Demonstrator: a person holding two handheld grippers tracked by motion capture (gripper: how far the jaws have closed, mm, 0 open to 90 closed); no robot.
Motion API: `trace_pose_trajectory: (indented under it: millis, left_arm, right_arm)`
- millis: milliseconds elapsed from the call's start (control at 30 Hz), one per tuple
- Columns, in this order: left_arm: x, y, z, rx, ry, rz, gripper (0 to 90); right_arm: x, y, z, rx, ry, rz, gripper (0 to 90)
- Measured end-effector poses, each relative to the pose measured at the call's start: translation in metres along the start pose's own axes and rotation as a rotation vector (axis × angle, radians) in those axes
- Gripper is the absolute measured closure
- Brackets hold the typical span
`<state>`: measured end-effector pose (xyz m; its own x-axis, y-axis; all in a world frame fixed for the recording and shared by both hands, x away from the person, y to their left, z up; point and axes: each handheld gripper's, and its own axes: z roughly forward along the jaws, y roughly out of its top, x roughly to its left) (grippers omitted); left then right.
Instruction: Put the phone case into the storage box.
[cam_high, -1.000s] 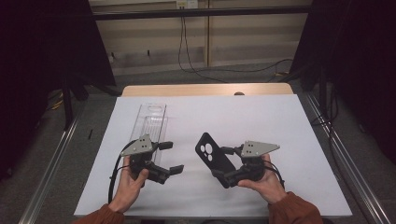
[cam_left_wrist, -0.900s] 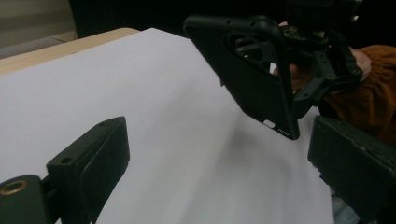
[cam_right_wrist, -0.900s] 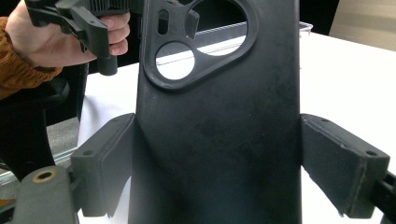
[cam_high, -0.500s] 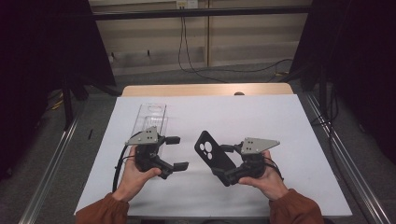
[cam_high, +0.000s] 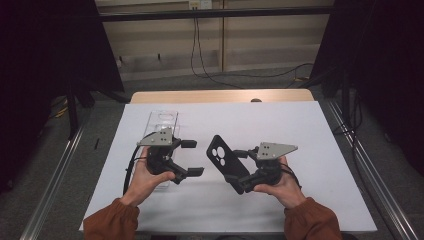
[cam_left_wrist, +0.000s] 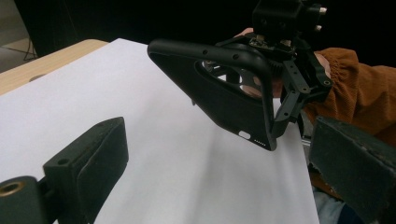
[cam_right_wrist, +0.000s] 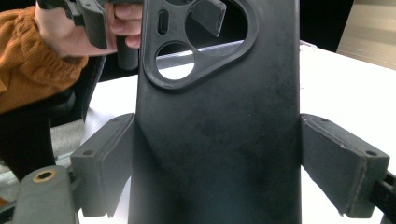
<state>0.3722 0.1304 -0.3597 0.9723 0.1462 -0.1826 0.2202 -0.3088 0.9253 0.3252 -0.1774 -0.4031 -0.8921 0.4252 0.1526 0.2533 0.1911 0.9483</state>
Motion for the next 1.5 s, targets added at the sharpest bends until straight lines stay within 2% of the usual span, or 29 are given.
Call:
trace_pose_trajectory:
  millis: [100,467,1133,1233,1500]
  left_arm:
    - [0.000,0.000,0.003,0.014,-0.006,0.000,4.5]
    - [-0.001,0.002,0.010,0.054,-0.033,0.022,5.6]
    - [0.000,0.003,0.018,0.079,-0.074,0.033,4.1]
    - [0.001,0.003,0.019,0.087,-0.097,0.041,4.1]
    - [0.004,0.003,0.020,0.107,-0.124,0.054,4.1]
  right_arm:
    - [0.000,-0.002,0.000,0.007,0.001,0.003,13.8]
    - [0.008,-0.006,0.009,0.036,0.052,-0.010,13.8]
    - [0.012,-0.007,0.014,0.056,0.112,-0.012,13.8]
    - [0.012,-0.007,0.014,0.060,0.122,-0.014,13.8]
    - [0.012,-0.009,0.016,0.069,0.138,-0.006,13.8]
